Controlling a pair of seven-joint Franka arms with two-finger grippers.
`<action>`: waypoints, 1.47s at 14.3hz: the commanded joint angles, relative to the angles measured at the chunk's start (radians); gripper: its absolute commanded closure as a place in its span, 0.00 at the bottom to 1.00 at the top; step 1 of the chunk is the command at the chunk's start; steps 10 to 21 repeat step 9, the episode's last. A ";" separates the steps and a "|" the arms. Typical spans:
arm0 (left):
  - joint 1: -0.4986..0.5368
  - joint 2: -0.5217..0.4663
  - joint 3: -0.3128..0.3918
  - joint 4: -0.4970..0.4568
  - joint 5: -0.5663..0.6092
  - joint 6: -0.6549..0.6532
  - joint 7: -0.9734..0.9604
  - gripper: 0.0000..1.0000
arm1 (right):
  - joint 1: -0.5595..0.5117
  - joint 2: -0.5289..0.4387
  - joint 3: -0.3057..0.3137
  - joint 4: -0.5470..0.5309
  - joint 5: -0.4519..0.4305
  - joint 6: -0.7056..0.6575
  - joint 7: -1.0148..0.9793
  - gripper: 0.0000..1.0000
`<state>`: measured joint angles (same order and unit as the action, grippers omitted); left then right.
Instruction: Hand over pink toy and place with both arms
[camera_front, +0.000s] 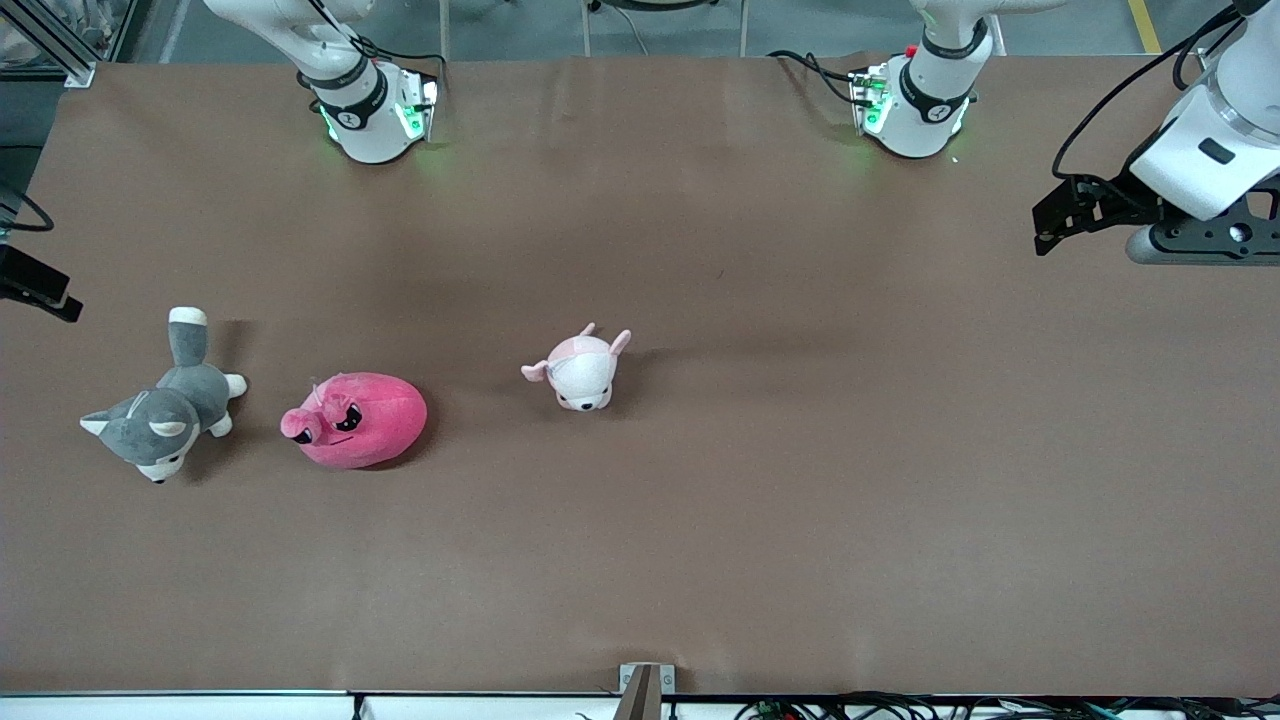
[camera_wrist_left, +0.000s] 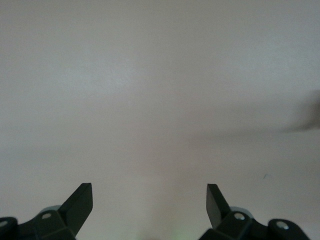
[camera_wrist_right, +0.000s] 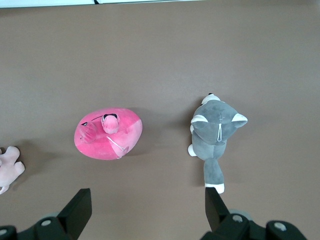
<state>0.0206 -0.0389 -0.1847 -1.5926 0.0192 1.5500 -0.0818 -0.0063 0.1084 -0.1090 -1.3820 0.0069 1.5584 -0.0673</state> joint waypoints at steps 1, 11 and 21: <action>0.010 -0.009 -0.001 -0.004 -0.018 0.013 0.024 0.00 | 0.017 -0.159 -0.009 -0.210 -0.021 0.068 0.017 0.00; 0.007 0.028 0.008 0.051 -0.007 0.009 0.014 0.00 | 0.015 -0.204 -0.009 -0.292 -0.021 0.094 0.017 0.00; 0.007 0.028 0.008 0.051 -0.007 0.009 0.014 0.00 | 0.015 -0.204 -0.009 -0.292 -0.021 0.094 0.017 0.00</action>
